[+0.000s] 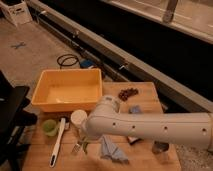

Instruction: Place fork in table surface

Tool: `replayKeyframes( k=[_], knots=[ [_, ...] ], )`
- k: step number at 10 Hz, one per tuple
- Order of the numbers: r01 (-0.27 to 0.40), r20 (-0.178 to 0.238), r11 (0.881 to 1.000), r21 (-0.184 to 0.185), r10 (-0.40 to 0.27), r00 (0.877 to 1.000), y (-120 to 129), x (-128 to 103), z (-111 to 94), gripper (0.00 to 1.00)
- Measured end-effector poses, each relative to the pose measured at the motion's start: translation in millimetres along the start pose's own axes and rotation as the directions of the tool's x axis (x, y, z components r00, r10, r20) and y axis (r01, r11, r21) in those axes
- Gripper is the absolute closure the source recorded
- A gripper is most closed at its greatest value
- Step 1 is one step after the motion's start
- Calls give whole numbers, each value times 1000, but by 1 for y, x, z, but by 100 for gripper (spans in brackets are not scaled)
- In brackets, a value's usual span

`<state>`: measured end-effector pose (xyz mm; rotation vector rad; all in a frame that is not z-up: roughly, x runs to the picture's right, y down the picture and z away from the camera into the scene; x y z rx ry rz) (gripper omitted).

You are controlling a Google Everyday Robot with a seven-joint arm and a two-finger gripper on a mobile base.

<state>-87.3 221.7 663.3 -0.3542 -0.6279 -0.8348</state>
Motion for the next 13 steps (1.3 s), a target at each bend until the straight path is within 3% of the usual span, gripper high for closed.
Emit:
replayKeyframes(
  k=[4,8,11,13],
  knots=[
    [-87,47,995,-43,89,995,27,8,45,98],
    [-133,82,989,-72,138,987,44,16,70,60],
    [-143,123,987,-73,152,981,49,21,82,32],
    [-143,143,987,-69,151,978,51,23,84,24]
  ],
)
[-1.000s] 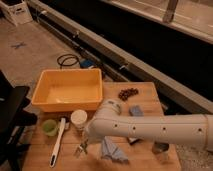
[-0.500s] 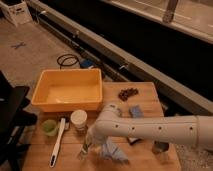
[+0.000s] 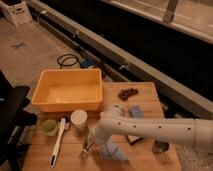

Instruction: Place fork in table surface

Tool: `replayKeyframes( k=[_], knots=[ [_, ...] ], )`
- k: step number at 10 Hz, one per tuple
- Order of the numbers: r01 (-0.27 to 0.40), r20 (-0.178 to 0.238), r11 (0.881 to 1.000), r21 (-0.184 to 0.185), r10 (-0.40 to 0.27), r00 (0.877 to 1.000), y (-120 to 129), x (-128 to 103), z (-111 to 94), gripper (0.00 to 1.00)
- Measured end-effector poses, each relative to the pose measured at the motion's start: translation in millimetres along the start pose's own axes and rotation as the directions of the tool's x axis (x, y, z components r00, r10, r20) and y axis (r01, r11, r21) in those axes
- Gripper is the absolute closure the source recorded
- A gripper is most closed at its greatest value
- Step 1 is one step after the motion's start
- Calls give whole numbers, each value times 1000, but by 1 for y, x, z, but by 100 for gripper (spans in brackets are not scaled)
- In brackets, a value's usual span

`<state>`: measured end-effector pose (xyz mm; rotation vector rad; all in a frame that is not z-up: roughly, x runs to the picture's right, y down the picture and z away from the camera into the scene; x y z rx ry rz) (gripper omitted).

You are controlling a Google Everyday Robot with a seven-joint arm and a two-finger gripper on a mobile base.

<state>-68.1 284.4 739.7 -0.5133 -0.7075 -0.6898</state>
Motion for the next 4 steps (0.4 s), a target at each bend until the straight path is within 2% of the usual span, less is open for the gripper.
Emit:
replayKeyframes(
  k=[4],
  knots=[
    [2,1,1000,-1,-2,1000,-1,-1,0,24]
  ],
)
